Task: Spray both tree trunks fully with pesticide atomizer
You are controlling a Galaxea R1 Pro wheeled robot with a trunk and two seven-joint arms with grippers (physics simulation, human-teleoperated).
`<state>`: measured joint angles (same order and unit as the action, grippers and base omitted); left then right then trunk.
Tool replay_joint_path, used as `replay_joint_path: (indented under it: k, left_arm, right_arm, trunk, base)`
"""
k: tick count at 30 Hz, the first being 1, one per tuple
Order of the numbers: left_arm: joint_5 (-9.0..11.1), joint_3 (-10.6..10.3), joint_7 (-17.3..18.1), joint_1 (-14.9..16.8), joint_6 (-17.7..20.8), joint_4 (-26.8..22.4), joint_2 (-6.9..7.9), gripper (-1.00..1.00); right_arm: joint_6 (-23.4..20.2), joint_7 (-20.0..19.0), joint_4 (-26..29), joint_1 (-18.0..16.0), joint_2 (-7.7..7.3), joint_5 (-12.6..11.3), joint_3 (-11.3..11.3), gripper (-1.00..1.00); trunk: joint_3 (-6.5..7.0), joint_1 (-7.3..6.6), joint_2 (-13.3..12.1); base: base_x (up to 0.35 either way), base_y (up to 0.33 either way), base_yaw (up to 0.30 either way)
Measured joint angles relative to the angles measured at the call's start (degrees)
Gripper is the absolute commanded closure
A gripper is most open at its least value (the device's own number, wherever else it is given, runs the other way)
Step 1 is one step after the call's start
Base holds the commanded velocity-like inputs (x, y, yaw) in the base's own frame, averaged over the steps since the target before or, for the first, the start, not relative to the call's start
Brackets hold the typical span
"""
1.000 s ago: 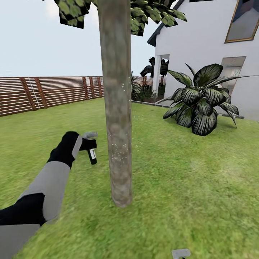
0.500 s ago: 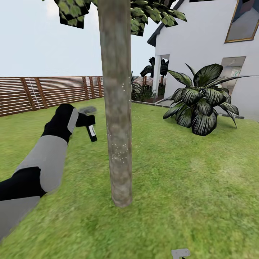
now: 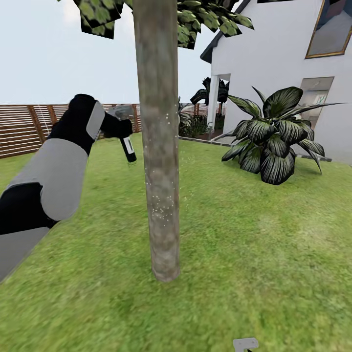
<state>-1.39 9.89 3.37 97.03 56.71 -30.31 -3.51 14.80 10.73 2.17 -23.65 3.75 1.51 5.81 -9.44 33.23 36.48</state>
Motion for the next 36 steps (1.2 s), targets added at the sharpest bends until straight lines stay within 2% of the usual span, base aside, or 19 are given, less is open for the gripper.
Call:
replay_joint_path:
  k: [14,18,22,27,29,30,36]
  left_arm:
    - [0.0,0.0,0.0,9.0,0.1,2.7,-0.76,1.00]
    - [-0.1,0.1,0.0,9.4,0.0,4.1,-0.84,1.00]
    - [0.0,0.8,-0.3,9.4,-0.3,11.0,-1.99,1.00]
    - [-0.1,1.2,-0.4,9.4,-0.9,17.6,-2.34,1.00]
    - [-0.1,1.3,-0.4,9.4,-3.4,22.5,-2.32,1.00]
    - [-0.1,1.3,-0.4,9.4,-8.4,27.1,-2.31,1.00]
    - [-0.2,1.3,-0.4,9.1,-10.5,28.5,-2.29,1.00]
  right_arm:
    - [0.0,0.0,0.0,0.0,-0.04,0.0,0.1,-1.00]
    - [0.0,0.0,0.0,0.0,-0.06,0.0,0.1,-1.00]
    - [0.0,0.0,0.0,0.0,-0.06,0.0,0.1,-1.00]
    - [0.0,0.0,0.0,0.0,-0.07,0.0,0.1,-1.00]
    - [0.0,0.0,0.0,0.0,-0.06,0.0,0.1,-1.00]
    - [0.0,0.0,0.0,0.0,-0.06,0.0,0.1,-1.00]
    - [0.0,0.0,0.0,0.0,-0.05,0.0,0.1,-1.00]
  trunk:
    - [0.00,0.00,0.0]
    - [-0.01,0.01,0.0]
    - [-0.02,0.01,0.0]
    - [-0.02,0.01,0.0]
    - [-0.02,0.01,0.0]
    - [-0.03,0.01,0.0]
    - [-0.01,0.01,0.0]
  base:
    - [0.000,0.000,0.000]
    - [0.000,0.000,0.000]
    - [0.000,0.000,0.000]
    - [0.000,0.000,0.000]
    - [0.000,0.000,0.000]
    - [0.000,0.000,0.000]
    - [0.000,0.000,0.000]
